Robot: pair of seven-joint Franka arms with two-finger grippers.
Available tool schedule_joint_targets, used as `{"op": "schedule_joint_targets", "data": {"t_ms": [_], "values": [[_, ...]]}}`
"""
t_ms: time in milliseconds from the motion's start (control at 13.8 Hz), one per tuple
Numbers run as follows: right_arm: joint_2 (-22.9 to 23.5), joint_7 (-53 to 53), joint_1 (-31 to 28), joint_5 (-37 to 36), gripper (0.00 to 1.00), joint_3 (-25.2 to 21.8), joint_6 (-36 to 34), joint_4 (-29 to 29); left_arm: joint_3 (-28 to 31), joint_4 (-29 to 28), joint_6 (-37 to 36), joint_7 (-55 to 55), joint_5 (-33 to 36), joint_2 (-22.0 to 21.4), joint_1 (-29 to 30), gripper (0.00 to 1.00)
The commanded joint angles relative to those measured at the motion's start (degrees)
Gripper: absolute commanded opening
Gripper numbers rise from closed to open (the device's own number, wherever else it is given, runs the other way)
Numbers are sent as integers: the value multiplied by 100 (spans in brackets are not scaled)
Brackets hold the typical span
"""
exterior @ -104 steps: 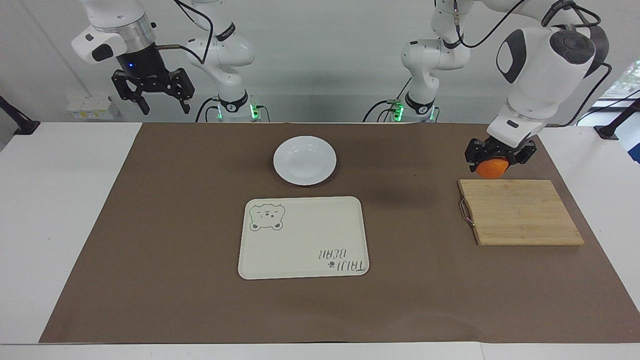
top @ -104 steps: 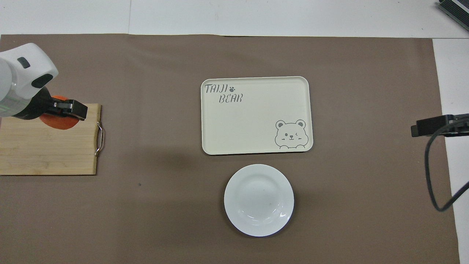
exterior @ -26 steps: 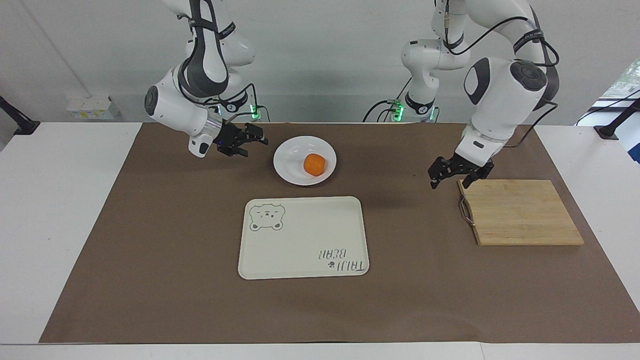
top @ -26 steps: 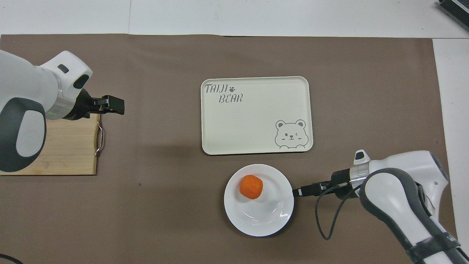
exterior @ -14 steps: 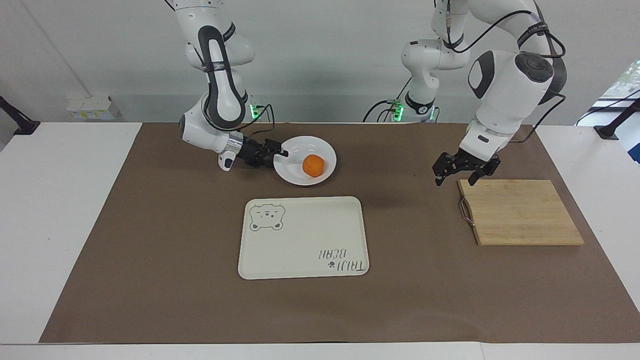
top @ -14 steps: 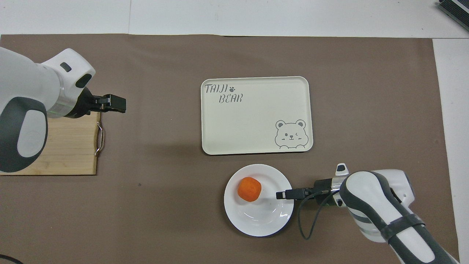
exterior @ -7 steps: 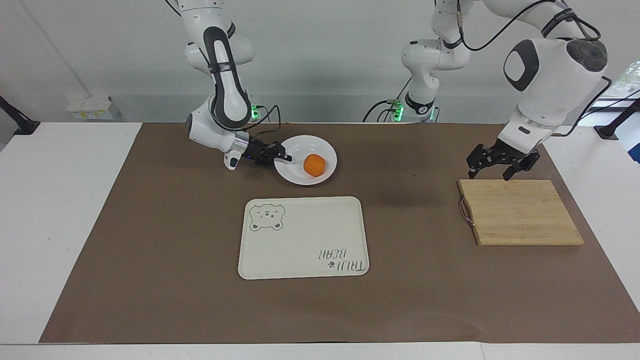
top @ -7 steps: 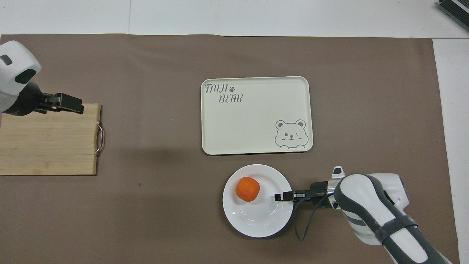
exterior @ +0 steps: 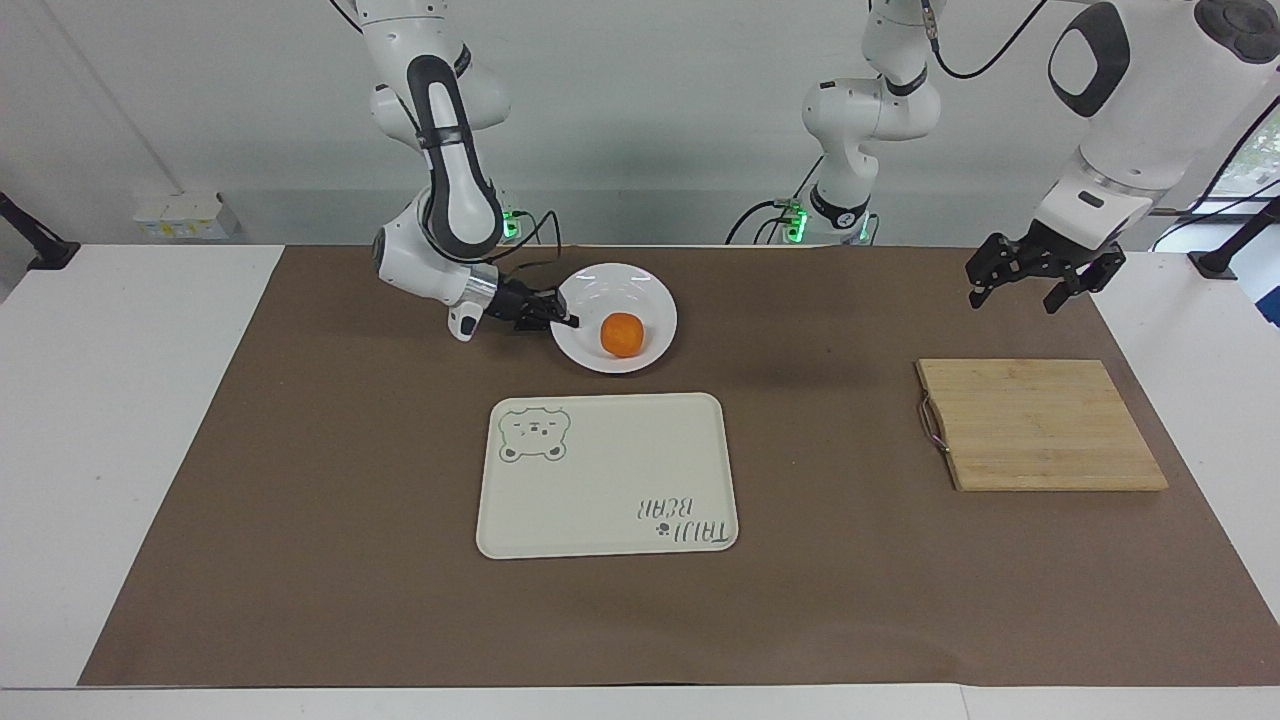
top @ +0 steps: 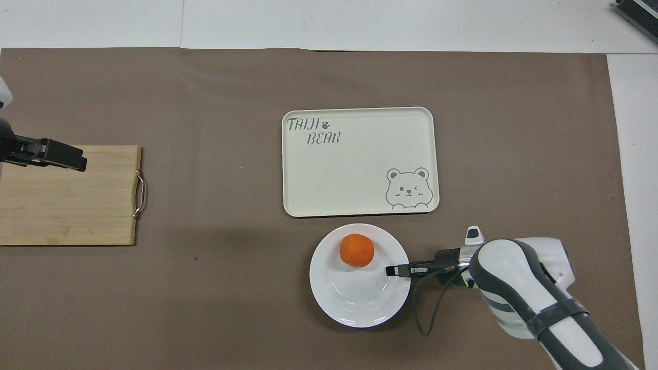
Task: Place orange and plate with both arms
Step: 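Slide the plate with the orange onto the cream tray with the right gripper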
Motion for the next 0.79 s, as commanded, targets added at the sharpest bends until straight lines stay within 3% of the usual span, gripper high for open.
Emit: {"op": "schedule_joint_targets", "data": {"t_ms": [0,361,722], "values": [[-51,-137,18,115,0,18,-106,299,84,14,-75,88,84,-24,-79,100],[-70,39,-87,115,0,10,-422,807,84,14,-75,88,84,-24,-79,100],[966,785,-447,-595,0,-8,-537,2485,84,14,-75,88,84,-24,-79,100]]}}
